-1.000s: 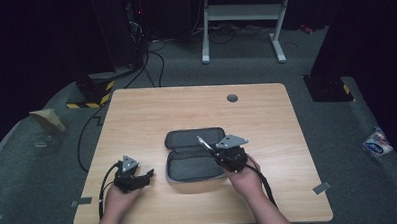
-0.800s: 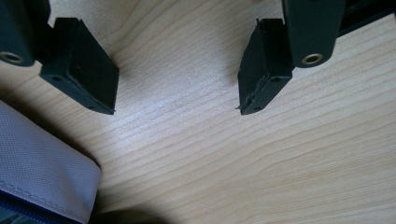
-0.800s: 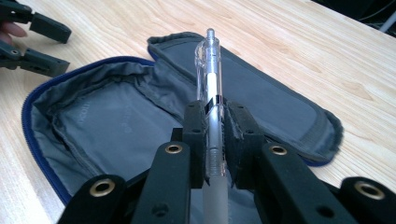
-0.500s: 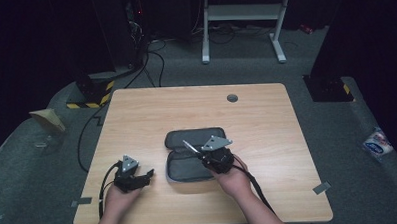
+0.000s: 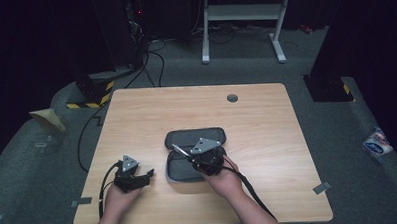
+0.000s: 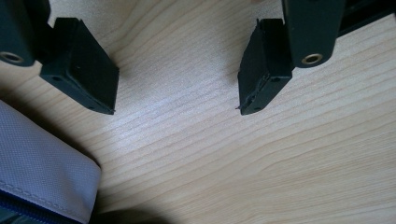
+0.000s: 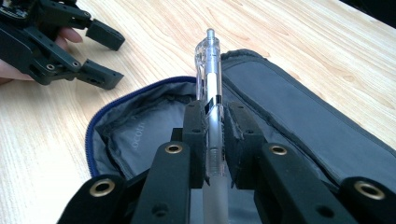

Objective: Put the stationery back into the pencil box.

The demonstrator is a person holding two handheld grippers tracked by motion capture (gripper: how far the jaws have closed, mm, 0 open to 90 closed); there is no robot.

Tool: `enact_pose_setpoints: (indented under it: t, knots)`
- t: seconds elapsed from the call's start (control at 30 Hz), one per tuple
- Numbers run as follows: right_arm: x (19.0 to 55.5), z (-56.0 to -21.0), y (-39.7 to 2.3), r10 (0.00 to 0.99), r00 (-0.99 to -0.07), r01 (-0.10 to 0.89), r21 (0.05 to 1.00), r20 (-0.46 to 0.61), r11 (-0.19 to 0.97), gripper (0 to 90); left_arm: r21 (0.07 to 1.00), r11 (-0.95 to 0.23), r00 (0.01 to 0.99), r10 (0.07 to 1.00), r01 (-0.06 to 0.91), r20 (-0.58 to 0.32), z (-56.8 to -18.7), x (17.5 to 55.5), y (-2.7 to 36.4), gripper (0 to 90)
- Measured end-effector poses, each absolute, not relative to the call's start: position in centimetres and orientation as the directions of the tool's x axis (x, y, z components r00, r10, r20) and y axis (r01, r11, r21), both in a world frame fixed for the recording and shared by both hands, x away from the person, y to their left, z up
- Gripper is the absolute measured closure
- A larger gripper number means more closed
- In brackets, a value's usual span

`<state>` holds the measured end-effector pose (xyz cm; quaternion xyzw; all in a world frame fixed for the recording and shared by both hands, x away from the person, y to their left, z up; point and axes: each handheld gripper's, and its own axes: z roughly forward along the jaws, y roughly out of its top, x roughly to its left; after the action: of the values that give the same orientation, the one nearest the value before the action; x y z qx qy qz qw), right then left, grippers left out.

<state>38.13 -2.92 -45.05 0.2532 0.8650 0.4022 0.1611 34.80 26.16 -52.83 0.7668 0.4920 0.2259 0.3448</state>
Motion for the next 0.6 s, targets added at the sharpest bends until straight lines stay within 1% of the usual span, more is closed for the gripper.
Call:
enact_pose_setpoints:
  t: [0.3, 0.47, 0.6]
  knots:
    - [38.58, -44.73, -3.09, 0.566, -0.819, 0.298, 0.775, -0.093, 0.557, 78.8, 0.751, -0.278, 0.414, 0.910, 0.599, 0.007, -52.82, 34.80, 26.16, 29.2]
    - [38.97, -44.28, -3.64, 0.572, -0.817, 0.312, 0.780, -0.071, 0.542, 78.9, 0.751, -0.278, 0.414, 0.910, 0.599, 0.007, -52.82, 34.80, 26.16, 29.3]
    - [39.00, -45.15, -3.39, 0.555, -0.830, 0.327, 0.757, -0.056, 0.565, 78.8, 0.751, -0.277, 0.413, 0.911, 0.599, 0.007, -52.83, 34.79, 26.15, 29.3]
